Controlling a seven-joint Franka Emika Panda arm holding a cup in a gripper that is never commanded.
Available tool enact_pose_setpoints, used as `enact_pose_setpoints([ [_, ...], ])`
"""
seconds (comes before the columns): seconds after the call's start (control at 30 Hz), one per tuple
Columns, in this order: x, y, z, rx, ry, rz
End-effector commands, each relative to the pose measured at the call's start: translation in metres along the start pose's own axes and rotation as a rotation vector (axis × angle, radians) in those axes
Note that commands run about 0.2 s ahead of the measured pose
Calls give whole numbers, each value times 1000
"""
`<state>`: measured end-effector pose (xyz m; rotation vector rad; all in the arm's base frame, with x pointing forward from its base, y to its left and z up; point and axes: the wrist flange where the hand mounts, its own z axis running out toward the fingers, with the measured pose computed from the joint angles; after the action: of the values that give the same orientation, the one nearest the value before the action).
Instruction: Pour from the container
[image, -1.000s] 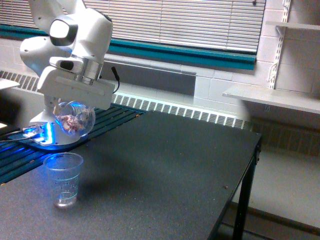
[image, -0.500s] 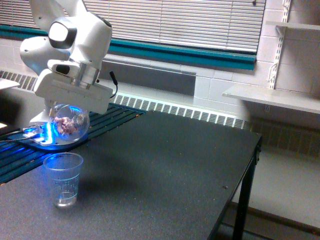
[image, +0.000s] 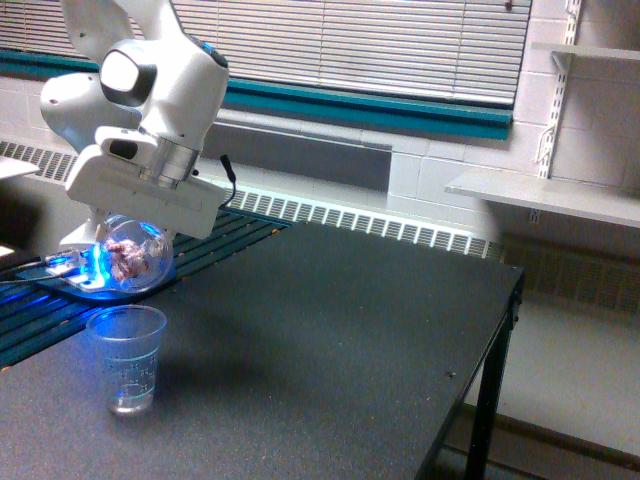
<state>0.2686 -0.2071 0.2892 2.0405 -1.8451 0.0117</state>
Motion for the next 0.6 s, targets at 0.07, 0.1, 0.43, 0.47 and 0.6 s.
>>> enact_pose_setpoints([
  [0.07,7,-7,-4,-21,0,34],
  [0.1,7,-7,-4,-22,0,37],
  [0.43,8,-7,-4,-44,-13,57],
  [0.47,8,-7,-3,-46,-15,58],
  [0.6,7,-6,-3,-53,-23,58],
])
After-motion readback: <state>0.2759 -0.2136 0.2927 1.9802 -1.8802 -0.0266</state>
